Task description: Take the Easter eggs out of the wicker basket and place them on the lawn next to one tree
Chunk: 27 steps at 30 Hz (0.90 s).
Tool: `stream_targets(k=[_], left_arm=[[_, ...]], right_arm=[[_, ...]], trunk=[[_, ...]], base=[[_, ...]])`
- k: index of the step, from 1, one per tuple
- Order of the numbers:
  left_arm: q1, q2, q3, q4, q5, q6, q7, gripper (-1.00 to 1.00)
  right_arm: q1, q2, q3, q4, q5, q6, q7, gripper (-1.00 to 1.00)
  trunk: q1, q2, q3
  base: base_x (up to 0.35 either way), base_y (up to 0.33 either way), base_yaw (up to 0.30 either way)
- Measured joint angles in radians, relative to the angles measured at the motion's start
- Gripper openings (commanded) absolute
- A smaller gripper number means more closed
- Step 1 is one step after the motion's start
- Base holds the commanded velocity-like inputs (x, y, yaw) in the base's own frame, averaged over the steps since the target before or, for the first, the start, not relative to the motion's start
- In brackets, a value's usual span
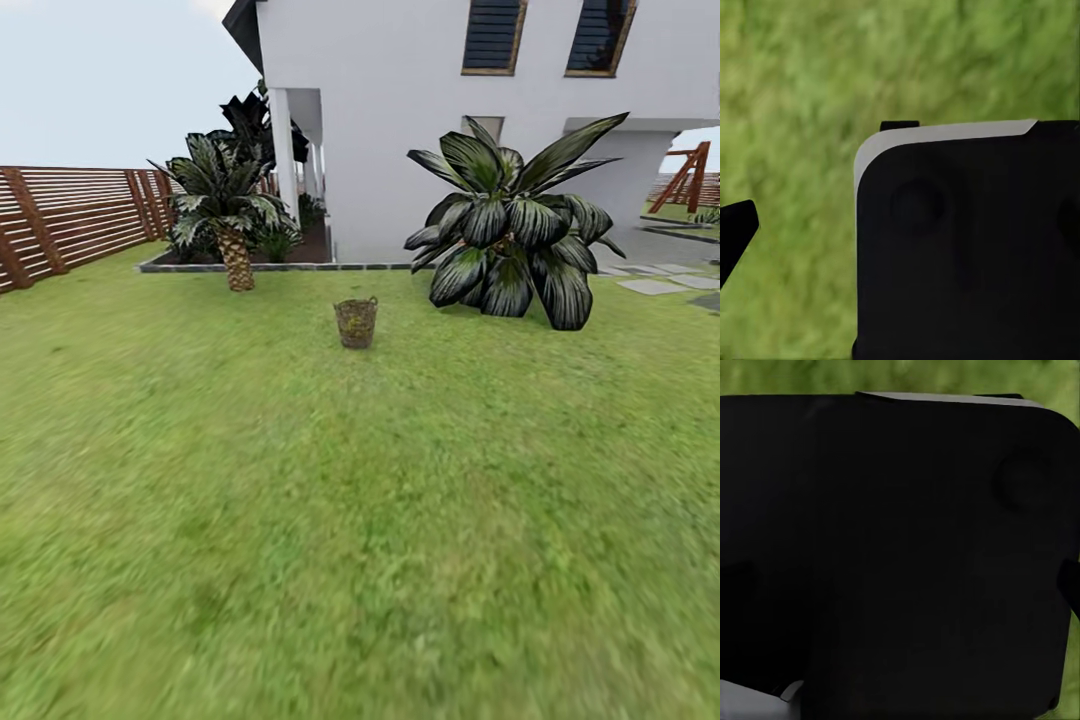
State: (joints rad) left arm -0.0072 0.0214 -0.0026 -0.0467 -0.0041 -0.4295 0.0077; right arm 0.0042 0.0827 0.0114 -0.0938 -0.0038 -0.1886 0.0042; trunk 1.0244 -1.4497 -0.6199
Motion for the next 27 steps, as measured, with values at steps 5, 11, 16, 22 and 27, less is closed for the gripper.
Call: stream_targets(k=[5,11,16,22,27], left_arm=[[0.0,0.0,0.0,0.0,0.0,0.0,0.0,1.0],[0.0,0.0,0.0,0.0,0.0,0.0,0.0,1.0],[0.0,0.0,0.0,0.0,0.0,0.0,0.0,1.0],[0.0,0.0,0.0,0.0,0.0,0.0,0.0,1.0],[0.0,0.0,0.0,0.0,0.0,0.0,0.0,1.0]], right_arm=[[0.0,0.0,0.0,0.0,0.0,0.0,0.0,1.0],[0.0,0.0,0.0,0.0,0.0,0.0,0.0,1.0],[0.0,0.0,0.0,0.0,0.0,0.0,0.0,1.0],[0.0,0.0,-0.001,0.0,0.0,0.0,0.0,1.0],[0.0,-0.003,-0.001,0.0,0.0,0.001,0.0,1.0]], trunk=[[0.0,0.0,0.0],[0.0,0.0,0.0],[0.0,0.0,0.0],[0.0,0.0,0.0],[0.0,0.0,0.0]], base=[[0.324,0.118,-0.012],[0.324,0.118,-0.003],[0.324,0.118,-0.001],[0.324,0.118,0.0],[0.324,0.118,0.0]])
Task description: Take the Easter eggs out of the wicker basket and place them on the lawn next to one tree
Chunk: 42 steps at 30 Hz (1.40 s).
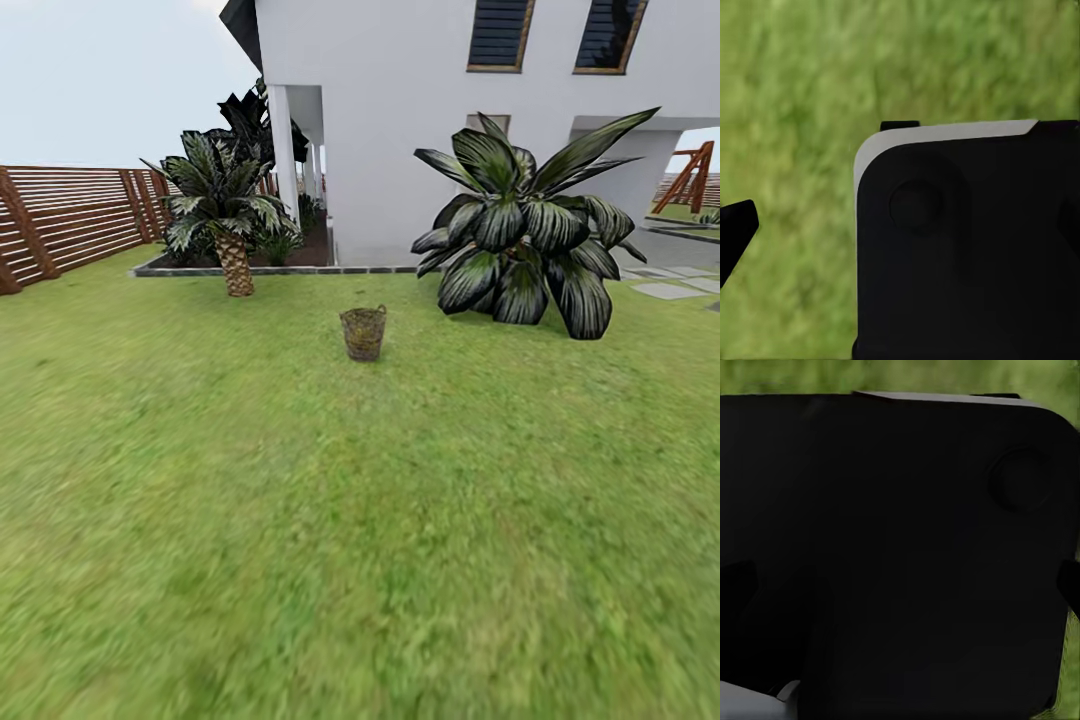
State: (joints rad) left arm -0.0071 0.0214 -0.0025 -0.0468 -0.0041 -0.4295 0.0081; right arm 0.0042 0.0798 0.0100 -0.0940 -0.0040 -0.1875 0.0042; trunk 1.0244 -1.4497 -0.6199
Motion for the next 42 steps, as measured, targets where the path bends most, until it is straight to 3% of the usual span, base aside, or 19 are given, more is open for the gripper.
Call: stream_targets(k=[13,42], left_arm=[[0.0,0.0,0.001,0.0,0.0,0.001,0.0,1.0],[0.0,-0.001,0.001,0.0,0.0,0.0,0.003,1.0]], right_arm=[[0.0,-0.039,0.003,0.001,0.007,0.002,0.0,1.0],[0.0,-0.043,0.004,0.002,0.008,0.002,0.0,1.0]], trunk=[[0.0,0.0,0.0],[0.0,0.0,0.0]], base=[[0.324,0.118,0.0],[0.324,0.118,0.0]])
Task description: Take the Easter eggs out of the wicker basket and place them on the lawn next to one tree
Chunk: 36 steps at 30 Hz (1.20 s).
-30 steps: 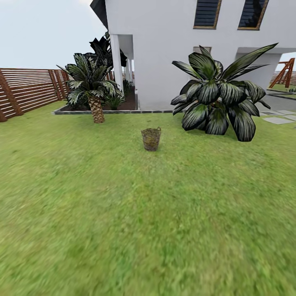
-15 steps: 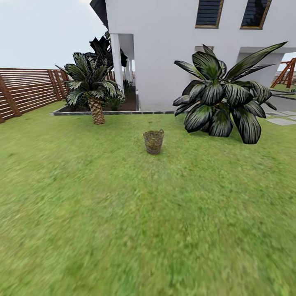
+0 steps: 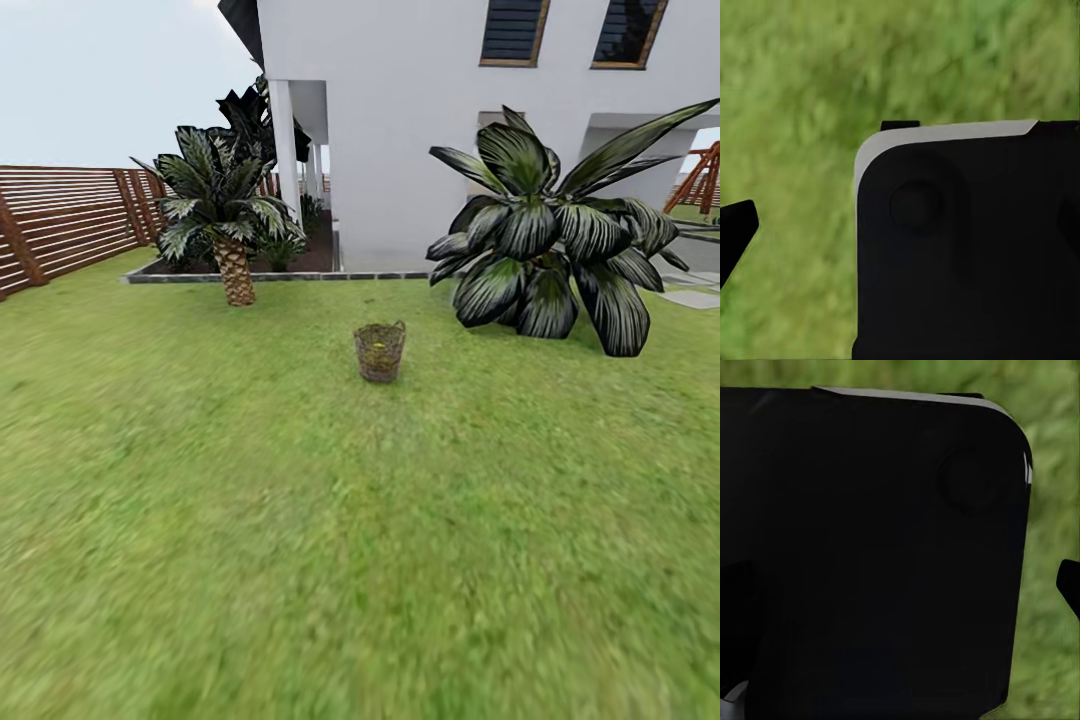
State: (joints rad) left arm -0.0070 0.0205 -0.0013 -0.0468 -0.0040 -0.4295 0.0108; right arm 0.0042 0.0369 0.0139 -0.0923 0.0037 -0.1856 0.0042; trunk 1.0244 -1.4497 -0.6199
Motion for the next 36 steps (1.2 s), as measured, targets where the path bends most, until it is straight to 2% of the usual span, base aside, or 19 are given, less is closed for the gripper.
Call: stream_targets(k=[36], left_arm=[[0.0,0.0,-0.001,0.0,0.0,0.001,0.002,1.0]], right_arm=[[0.0,0.0,0.0,0.0,0.001,0.0,0.0,1.0]], trunk=[[0.0,0.0,0.0]], base=[[0.324,0.113,0.0]])
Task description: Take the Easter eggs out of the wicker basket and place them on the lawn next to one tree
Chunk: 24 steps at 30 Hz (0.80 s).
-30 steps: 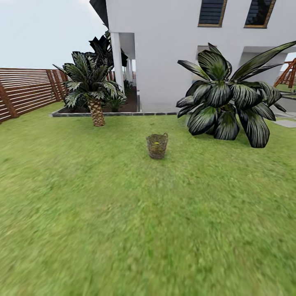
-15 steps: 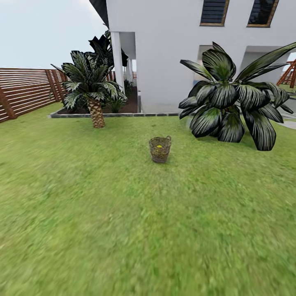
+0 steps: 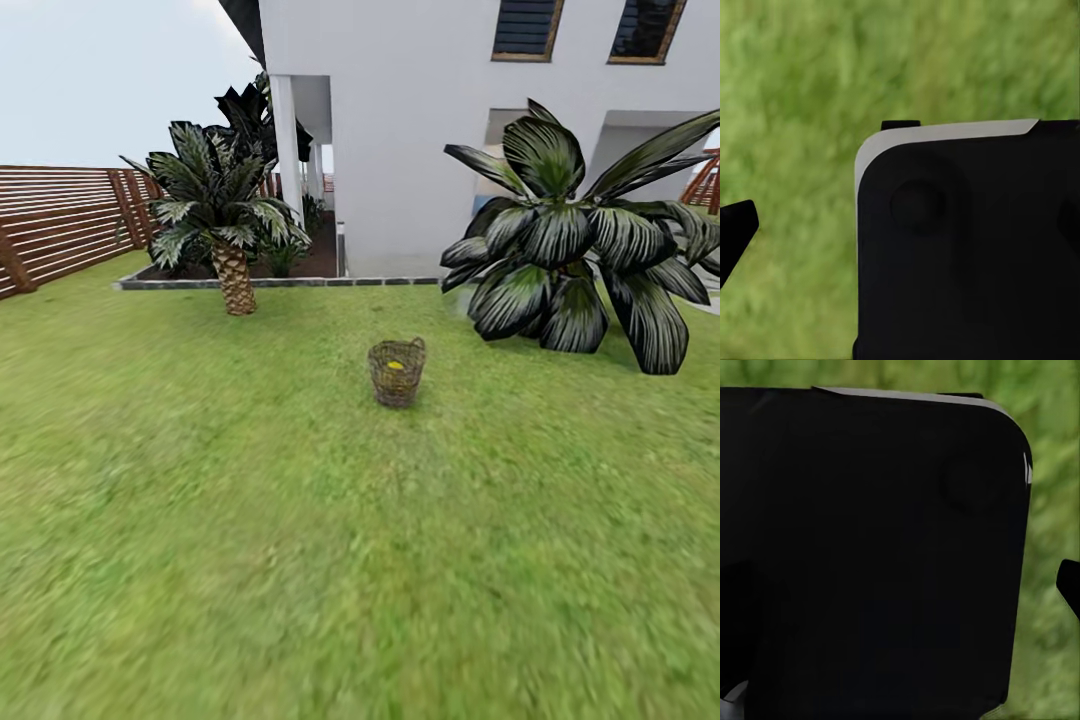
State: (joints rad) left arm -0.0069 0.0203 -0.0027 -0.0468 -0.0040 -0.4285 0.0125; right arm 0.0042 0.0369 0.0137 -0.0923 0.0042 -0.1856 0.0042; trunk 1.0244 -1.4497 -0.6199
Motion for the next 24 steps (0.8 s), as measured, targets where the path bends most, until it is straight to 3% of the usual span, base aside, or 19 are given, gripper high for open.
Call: stream_targets(k=[24], left_arm=[[0.0,0.0,-0.004,0.0,0.0,-0.001,0.0,1.0]], right_arm=[[0.0,0.0,0.0,0.0,0.0,0.0,0.0,1.0]], trunk=[[0.0,0.0,0.0]], base=[[0.324,0.095,0.0]])
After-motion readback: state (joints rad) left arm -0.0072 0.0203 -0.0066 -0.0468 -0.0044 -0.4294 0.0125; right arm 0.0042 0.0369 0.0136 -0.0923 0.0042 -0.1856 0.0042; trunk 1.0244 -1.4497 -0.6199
